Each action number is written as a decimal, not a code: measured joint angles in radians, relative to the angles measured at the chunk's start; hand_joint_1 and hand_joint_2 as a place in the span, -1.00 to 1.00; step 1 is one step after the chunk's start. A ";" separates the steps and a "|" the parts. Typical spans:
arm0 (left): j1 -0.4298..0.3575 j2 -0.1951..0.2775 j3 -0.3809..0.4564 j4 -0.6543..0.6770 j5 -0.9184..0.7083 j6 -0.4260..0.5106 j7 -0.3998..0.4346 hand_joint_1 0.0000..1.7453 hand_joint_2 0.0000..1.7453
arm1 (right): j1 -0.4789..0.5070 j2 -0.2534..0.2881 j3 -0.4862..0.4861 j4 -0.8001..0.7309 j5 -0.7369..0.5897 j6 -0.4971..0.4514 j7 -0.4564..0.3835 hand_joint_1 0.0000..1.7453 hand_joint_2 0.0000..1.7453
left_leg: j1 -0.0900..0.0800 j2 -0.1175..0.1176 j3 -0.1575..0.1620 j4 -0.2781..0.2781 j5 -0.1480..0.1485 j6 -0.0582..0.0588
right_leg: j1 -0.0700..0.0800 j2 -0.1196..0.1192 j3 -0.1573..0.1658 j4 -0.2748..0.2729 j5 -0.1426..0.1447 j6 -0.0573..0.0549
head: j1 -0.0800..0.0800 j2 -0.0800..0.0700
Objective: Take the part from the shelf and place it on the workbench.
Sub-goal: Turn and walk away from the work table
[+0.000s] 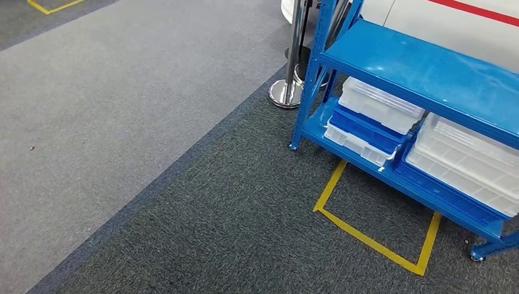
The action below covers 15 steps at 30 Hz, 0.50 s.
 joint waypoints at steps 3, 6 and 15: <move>-0.006 0.000 0.001 0.000 0.000 -0.001 0.002 -1.00 -1.00 | -0.002 0.000 0.002 0.000 0.003 0.001 0.000 -1.00 -1.00 | -0.006 0.022 0.008 0.003 -0.010 -0.018 | 0.008 -0.007 0.018 -0.045 0.007 -0.019 | -0.001 0.000; -0.010 0.000 0.001 0.000 0.000 -0.001 0.002 -1.00 -1.00 | -0.002 0.000 0.002 0.000 0.004 0.001 0.000 -1.00 -1.00 | 0.001 0.002 0.006 0.033 -0.039 -0.033 | 0.003 0.024 0.021 -0.054 0.013 -0.040 | -0.001 0.000; -0.003 0.000 0.005 0.000 0.006 -0.009 0.011 -1.00 -1.00 | -0.005 0.000 0.004 0.000 0.014 0.001 0.000 -1.00 -1.00 | 0.006 -0.116 -0.048 0.096 -0.021 -0.025 | 0.007 0.138 0.017 -0.046 0.016 -0.050 | -0.002 0.000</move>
